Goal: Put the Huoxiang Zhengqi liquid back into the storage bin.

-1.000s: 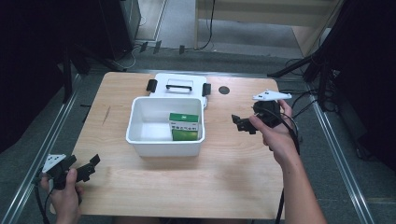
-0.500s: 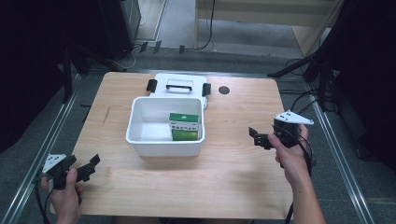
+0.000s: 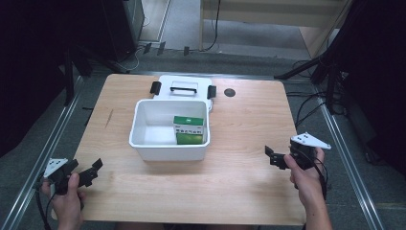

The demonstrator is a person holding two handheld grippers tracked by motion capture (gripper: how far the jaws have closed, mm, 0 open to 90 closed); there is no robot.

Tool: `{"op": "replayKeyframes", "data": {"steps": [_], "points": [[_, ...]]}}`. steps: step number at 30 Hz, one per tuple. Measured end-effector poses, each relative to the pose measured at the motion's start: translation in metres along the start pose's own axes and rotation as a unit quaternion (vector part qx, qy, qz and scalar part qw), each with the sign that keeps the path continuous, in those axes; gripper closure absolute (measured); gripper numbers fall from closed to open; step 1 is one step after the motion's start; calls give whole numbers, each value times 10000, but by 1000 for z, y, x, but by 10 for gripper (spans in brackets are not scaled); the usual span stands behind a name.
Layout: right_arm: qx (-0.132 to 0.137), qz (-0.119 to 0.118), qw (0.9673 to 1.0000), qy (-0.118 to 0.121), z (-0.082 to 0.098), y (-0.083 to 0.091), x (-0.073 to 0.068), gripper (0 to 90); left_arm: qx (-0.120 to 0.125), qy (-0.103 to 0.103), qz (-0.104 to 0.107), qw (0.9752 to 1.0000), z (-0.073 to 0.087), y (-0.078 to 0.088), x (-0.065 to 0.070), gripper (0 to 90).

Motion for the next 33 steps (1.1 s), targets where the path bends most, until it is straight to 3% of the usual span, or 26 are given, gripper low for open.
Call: {"op": "replayKeyframes", "data": {"steps": [8,17,33], "points": [[-26,142,9998,-140,25,10,12,0,-3,-8,-5,10000,0,0,0,41],[-119,257,9995,-133,52,19,19,0,-6,-13,-1,10000,0,0,0,41],[-168,409,9985,-327,86,35,31,0,-8,-21,-8,10000,0,1,0,41]]}}
Point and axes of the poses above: each handheld gripper's, and its own axes: y roughly backward along the jaws, z roughly out of its underside, x roughly to its right, the point moved 6 cm from there along -y, roughly forward along the jaws, and after that the axes turned 2 degrees about x, right-handed, at the moved point
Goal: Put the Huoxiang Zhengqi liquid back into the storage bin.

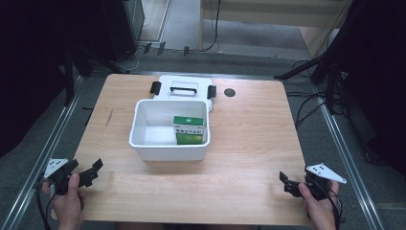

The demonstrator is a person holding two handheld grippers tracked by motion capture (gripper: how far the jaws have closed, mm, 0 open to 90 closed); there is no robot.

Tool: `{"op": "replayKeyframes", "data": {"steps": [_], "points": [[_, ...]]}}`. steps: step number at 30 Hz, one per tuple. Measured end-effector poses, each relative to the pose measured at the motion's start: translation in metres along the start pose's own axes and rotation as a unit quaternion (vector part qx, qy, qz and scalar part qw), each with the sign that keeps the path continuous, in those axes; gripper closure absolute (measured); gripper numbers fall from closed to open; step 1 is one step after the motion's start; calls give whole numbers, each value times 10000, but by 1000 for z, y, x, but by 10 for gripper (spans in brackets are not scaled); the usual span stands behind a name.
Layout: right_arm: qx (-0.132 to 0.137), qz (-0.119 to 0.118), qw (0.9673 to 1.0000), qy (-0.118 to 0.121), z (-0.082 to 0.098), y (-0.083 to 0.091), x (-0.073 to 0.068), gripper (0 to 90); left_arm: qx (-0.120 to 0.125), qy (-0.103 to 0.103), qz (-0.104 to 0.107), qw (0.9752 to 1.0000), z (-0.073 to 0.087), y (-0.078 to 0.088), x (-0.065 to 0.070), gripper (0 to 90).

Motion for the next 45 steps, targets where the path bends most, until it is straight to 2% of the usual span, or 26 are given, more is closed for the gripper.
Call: {"op": "replayKeyframes", "data": {"steps": [18,22,28,29,30,32,33,35,36,39,41,43,45], "points": [[78,106,9998,-142,22,10,11,0,7,-14,-15,10000,0,0,0,41],[145,118,9997,-176,25,10,14,0,18,-14,-12,10000,0,0,0,41],[394,117,9986,-329,21,11,15,29,14,-32,-15,10000,0,0,0,41],[459,155,9980,-411,21,11,15,66,9,-35,-18,10000,0,0,0,41],[461,290,9977,-405,21,11,15,100,6,-38,-16,10000,0,0,0,41],[519,586,9967,-205,21,12,13,125,0,-29,-20,10000,0,0,0,41],[494,614,9968,-131,20,11,10,125,1,-29,-23,10000,0,0,0,41],[422,484,9979,0,20,8,6,124,-5,-16,-33,10000,0,0,0,41],[416,416,9983,-11,19,7,6,124,-3,-29,-37,10000,0,0,0,41],[577,185,9977,-305,17,8,10,127,-2,-38,-55,10000,0,0,0,41],[655,143,9966,-479,17,10,13,127,-9,-42,-63,10000,0,0,0,41],[669,99,9963,-524,17,10,14,127,7,-25,-73,10000,0,0,0,41],[577,66,9972,-462,17,8,12,127,14,-32,-90,10000,0,0,0,41]]}}
Point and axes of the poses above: each handheld gripper's, and its own axes: y roughly backward along the jaws, z roughly out of its underside, x roughly to its right, the point moved 6 cm from there along -y, roughly forward along the jaws, and after that the axes turned 2 degrees about x, right-handed, at the moved point
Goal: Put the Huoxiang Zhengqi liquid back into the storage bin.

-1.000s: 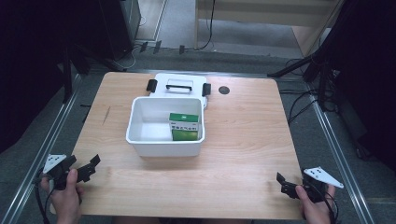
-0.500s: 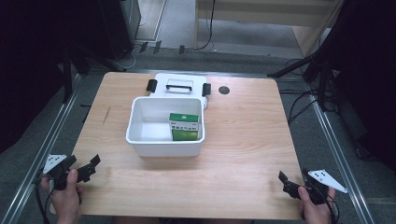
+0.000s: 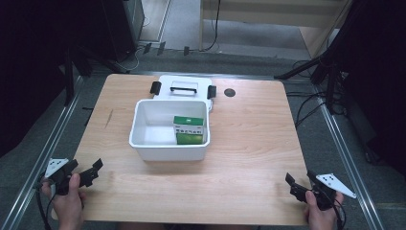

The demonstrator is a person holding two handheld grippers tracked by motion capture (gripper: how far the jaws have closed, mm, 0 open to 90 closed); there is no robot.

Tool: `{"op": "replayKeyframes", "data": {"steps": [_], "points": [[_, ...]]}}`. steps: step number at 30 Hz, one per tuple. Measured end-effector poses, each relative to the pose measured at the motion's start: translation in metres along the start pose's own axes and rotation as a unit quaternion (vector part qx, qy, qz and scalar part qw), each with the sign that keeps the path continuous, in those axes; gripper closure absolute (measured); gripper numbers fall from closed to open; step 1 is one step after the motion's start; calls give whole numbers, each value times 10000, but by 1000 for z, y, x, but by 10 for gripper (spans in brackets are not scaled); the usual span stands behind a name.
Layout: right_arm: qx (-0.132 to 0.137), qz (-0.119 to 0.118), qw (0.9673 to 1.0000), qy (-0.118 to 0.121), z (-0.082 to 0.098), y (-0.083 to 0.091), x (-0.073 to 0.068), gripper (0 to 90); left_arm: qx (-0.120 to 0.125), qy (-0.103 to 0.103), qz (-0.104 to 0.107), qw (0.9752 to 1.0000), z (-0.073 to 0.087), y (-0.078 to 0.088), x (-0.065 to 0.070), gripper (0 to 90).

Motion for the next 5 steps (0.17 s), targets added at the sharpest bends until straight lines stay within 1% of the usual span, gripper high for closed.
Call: {"op": "replayKeyframes", "data": {"steps": [2,5], "points": [[-61,24,9999,95,0,-1,-1,129,6,-10,-21,10000,0,0,0,41],[-126,28,9998,162,1,-2,-4,130,10,-13,-38,10000,0,0,0,41]]}}
Point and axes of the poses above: each handheld gripper's, and its own axes: y roughly backward along the jaws, z roughly out of its underside, x roughly to its right, the point moved 6 cm from there along -y, roughly forward along the jaws, and after that the axes turned 2 degrees about x, right-handed, at the moved point
